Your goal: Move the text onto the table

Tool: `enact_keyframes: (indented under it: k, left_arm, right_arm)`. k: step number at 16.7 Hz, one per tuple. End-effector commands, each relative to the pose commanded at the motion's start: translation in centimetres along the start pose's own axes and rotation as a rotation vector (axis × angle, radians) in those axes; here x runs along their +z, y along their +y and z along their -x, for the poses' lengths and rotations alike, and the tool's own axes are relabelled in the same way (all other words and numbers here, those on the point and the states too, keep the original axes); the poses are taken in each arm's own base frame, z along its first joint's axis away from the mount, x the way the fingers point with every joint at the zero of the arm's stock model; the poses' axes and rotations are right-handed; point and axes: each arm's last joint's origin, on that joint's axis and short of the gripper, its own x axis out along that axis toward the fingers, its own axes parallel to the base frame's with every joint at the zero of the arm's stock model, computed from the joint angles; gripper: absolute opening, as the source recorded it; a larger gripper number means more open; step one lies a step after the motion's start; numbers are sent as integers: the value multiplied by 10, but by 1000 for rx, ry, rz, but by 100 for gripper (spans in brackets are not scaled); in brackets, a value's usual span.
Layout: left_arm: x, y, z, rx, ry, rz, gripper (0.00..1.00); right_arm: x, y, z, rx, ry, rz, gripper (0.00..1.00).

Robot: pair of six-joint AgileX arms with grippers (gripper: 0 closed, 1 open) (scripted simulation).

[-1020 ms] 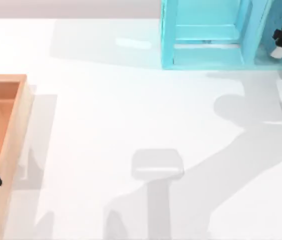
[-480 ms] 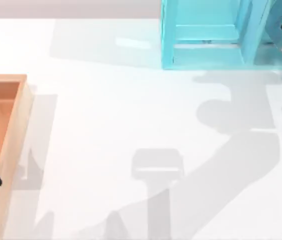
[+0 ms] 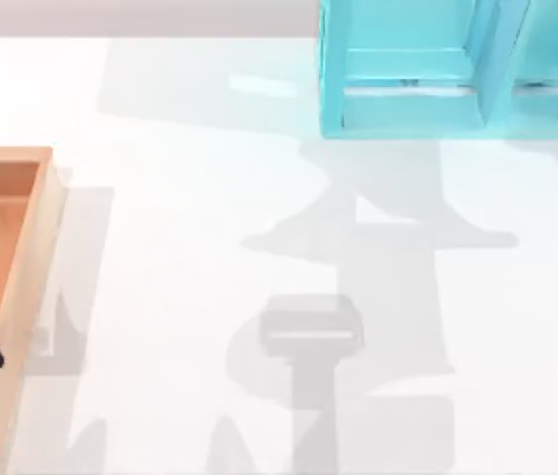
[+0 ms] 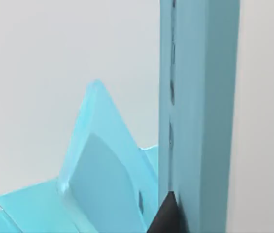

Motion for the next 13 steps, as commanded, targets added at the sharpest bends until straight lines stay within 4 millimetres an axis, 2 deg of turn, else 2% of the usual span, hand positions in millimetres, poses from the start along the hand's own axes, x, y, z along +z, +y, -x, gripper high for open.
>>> enact_keyframes:
  k: [3,6,8,13]
  left_arm:
    - [0,0,0,0,0,0,100]
    - [0,0,0,0,0,0,100]
    - [0,0,0,0,0,0,100]
    - [0,0,0,0,0,0,100]
  right_arm:
    - [14,11,47,5,-5,-1,0]
    - [16,15,75,4,4,-4,0]
    - [16,16,82,4,6,-5,0]
    - [14,17,80,4,13,-5,0]
